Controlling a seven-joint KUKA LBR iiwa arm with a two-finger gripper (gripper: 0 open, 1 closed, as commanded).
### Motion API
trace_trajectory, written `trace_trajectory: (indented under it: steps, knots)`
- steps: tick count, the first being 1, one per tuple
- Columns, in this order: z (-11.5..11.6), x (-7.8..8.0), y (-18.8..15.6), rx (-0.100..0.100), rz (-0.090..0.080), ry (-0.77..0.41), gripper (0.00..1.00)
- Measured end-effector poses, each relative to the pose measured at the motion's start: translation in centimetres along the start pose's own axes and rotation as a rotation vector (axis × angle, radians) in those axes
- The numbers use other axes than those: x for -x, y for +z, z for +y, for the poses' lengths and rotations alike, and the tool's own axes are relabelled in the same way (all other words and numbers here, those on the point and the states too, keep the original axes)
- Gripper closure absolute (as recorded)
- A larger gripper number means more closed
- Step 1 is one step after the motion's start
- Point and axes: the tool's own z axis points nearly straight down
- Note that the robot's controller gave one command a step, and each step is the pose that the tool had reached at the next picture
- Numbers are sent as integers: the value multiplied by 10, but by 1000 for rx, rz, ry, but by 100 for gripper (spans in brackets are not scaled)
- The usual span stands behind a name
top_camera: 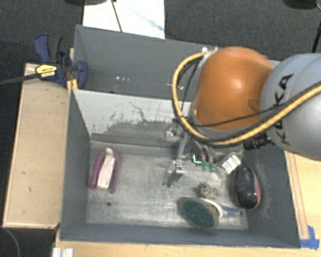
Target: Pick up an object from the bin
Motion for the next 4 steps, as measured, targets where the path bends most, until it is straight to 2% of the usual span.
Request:
trace_trajectory:
  steps: [1,2,3,4]
  knots:
    - [104,50,103,2,-6,-244,0]
    - [118,53,145,2,-22,-502,0]
    - [128,60,162,-7,-18,-864,0]
    - [130,57,165,-2,-11,-860,100]
